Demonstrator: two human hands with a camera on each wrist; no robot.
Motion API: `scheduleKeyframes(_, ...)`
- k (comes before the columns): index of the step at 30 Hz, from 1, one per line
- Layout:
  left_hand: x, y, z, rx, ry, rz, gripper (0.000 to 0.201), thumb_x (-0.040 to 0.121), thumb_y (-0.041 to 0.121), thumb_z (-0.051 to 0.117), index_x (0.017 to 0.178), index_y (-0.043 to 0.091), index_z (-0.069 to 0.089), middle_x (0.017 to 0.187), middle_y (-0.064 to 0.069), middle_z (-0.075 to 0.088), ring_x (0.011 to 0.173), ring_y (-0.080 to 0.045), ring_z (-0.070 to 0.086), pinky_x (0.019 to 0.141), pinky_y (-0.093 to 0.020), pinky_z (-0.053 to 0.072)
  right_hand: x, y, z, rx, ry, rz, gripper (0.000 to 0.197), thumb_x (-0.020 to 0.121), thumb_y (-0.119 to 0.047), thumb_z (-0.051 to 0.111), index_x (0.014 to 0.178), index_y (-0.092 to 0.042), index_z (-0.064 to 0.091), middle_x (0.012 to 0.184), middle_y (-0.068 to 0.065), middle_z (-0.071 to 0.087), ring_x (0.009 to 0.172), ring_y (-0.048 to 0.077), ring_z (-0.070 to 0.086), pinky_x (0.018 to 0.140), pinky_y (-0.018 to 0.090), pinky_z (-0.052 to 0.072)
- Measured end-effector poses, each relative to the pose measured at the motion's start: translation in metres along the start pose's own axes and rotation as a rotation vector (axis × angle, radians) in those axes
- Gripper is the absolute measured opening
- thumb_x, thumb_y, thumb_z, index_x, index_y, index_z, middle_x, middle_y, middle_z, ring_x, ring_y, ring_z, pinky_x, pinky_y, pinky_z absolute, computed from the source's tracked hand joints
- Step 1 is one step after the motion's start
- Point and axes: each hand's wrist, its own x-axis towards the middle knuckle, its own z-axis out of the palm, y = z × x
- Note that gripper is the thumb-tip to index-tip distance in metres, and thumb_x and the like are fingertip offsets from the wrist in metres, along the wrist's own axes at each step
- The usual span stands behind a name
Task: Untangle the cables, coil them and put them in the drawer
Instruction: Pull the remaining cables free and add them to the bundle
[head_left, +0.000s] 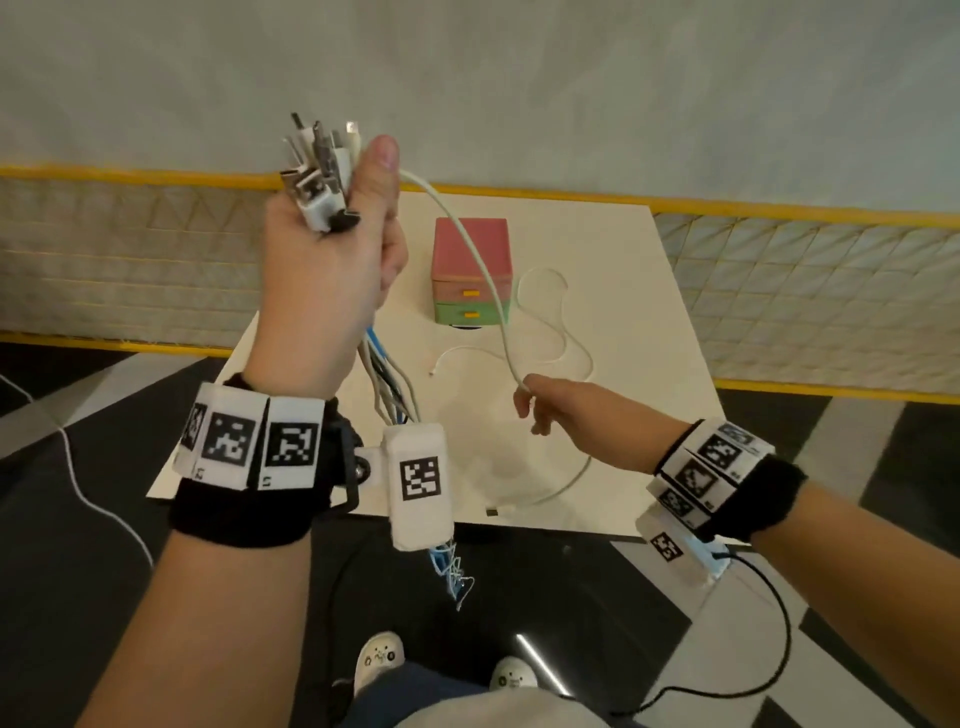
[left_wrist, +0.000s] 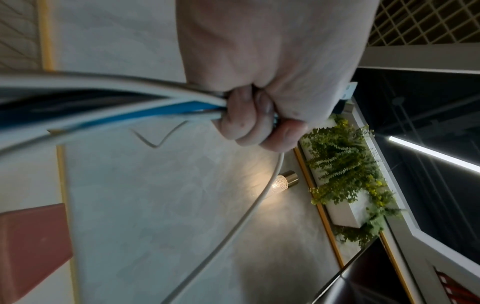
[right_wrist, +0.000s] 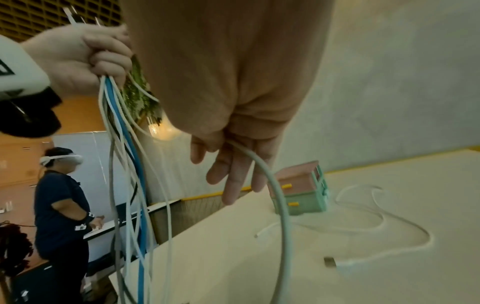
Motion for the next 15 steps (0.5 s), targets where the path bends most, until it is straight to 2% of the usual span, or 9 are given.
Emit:
scheduleKeyframes(4, -0.004, -0.005, 0.006, 0.003, -0.016, -0.020, 0.038, 0.099, 0.033, 0.054, 0.064, 0.021, 0.043, 0.048, 0.011, 0.039, 0.037, -0.005, 0.035, 0.039, -0.021, 0.023, 0.006, 0.010, 0.027, 0.146, -0.010, 0.013, 0.047, 0.099, -0.005, 0.025, 0.119, -0.042, 0.047, 0.095, -0.003, 0.061, 0.094, 0.004, 0.059, 0.094, 0.029, 0.043)
scheduleKeyframes(6, -0.006, -0.005, 0.008, -0.002, -0.022, -0.028, 0.037, 0.100, 0.031, 0.054, 0.065, 0.021, 0.046, 0.048, 0.011, 0.039, 0.037, -0.005, 0.034, 0.039, -0.021, 0.023, 0.009, 0.010, 0.033, 0.133, -0.071, 0.038, 0.056, 0.096, -0.001, 0.025, 0.123, -0.047, 0.041, 0.093, -0.001, 0.059, 0.095, 0.007, 0.060, 0.093, 0.031, 0.044)
scheduleKeyframes(8, -0.006, -0.005, 0.008, 0.008, -0.043, -0.039, 0.037, 0.100, 0.032, 0.053, 0.065, 0.021, 0.046, 0.048, 0.010, 0.039, 0.037, -0.006, 0.034, 0.038, -0.021, 0.023, 0.010, 0.008, 0.041, 0.136, -0.153, 0.052, 0.049, 0.096, -0.005, 0.027, 0.123, -0.044, 0.038, 0.094, 0.004, 0.060, 0.094, 0.014, 0.063, 0.090, 0.036, 0.049)
scheduleKeyframes(11, -0.004, -0.010, 0.003, 0.103, -0.154, -0.098, 0.037, 0.100, 0.035, 0.053, 0.067, 0.018, 0.049, 0.046, 0.008, 0.040, 0.037, -0.010, 0.032, 0.037, -0.019, 0.025, 0.005, 0.000, 0.055, 0.307, -0.284, 0.099, 0.024, 0.101, -0.029, 0.025, 0.114, -0.038, 0.042, 0.093, 0.014, 0.061, 0.086, 0.024, 0.068, 0.086, 0.041, 0.053)
scheduleKeyframes(13, -0.006, -0.016, 0.000, 0.252, -0.284, -0.154, 0.033, 0.100, 0.036, 0.052, 0.076, 0.014, 0.060, 0.042, 0.005, 0.041, 0.036, -0.010, 0.032, 0.039, -0.016, 0.028, 0.000, -0.001, 0.066, 0.310, -0.395, 0.118, 0.025, 0.101, -0.033, 0.025, 0.118, -0.034, 0.043, 0.095, 0.016, 0.062, 0.085, 0.026, 0.068, 0.084, 0.041, 0.053)
scheduleKeyframes(15, -0.011, -0.024, 0.000, 0.406, -0.403, -0.221, 0.022, 0.099, 0.035, 0.054, 0.096, 0.015, 0.064, 0.038, 0.004, 0.043, 0.035, -0.009, 0.034, 0.040, -0.015, 0.031, -0.004, 0.004, 0.073, 0.168, -0.510, 0.100, 0.032, 0.101, -0.029, 0.035, 0.133, -0.025, 0.041, 0.106, 0.012, 0.065, 0.097, 0.025, 0.065, 0.092, 0.038, 0.048)
